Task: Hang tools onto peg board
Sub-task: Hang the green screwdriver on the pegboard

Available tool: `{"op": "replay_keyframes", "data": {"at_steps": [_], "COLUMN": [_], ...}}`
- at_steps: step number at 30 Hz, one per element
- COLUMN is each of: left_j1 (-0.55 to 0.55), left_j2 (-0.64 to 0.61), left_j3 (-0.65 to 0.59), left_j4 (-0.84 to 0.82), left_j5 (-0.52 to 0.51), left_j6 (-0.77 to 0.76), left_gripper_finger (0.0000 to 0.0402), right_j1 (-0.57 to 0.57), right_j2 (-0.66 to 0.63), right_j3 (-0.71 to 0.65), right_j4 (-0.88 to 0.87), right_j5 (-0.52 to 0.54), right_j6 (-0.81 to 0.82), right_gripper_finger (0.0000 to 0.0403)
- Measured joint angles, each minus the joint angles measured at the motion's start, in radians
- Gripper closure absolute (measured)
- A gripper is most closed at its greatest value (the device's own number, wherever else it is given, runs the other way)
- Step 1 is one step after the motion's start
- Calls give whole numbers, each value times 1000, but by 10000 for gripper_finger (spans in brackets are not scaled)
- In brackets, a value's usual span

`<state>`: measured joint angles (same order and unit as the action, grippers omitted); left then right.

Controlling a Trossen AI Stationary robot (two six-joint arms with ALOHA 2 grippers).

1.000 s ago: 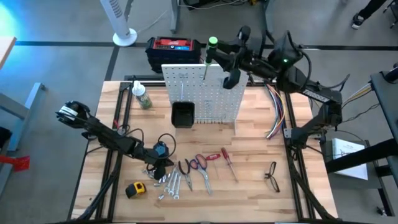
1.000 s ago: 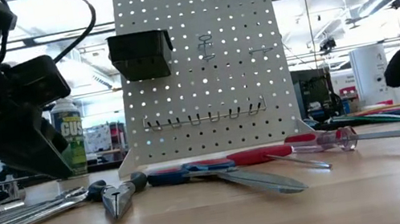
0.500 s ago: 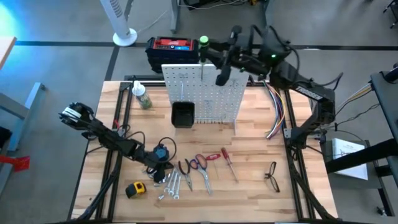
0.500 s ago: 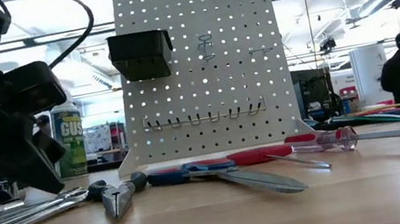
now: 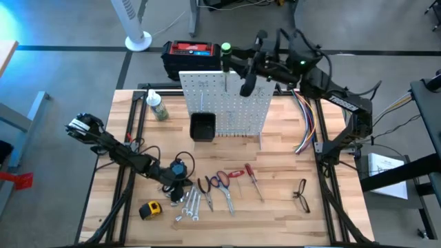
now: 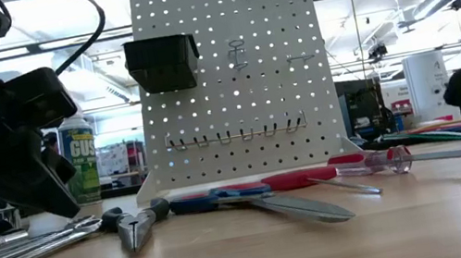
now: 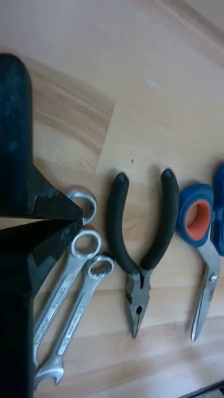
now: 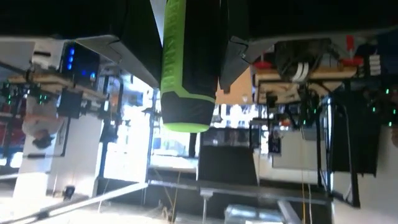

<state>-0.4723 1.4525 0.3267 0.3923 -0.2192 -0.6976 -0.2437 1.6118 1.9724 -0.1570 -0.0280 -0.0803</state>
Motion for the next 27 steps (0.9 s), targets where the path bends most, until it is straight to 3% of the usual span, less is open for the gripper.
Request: {"op": "replay_keyframes", "data": {"at_steps": [14,27], "left_j1": [-12,-25], "left_j2": [0,-1], "left_j3": [0,0], "left_j4": [4,10], "left_j5": [-8,-11], "left_j6": [3,7], "left_gripper_finger": [401,401], "right_j1": [-1,1], "right_j2": [-15,-49], "right_j3": [-103,-200], "right_j4": [-53,-44], "right_j5": [2,11], "right_j6": [-3,-1], "right_gripper_finger": [303,267]}}
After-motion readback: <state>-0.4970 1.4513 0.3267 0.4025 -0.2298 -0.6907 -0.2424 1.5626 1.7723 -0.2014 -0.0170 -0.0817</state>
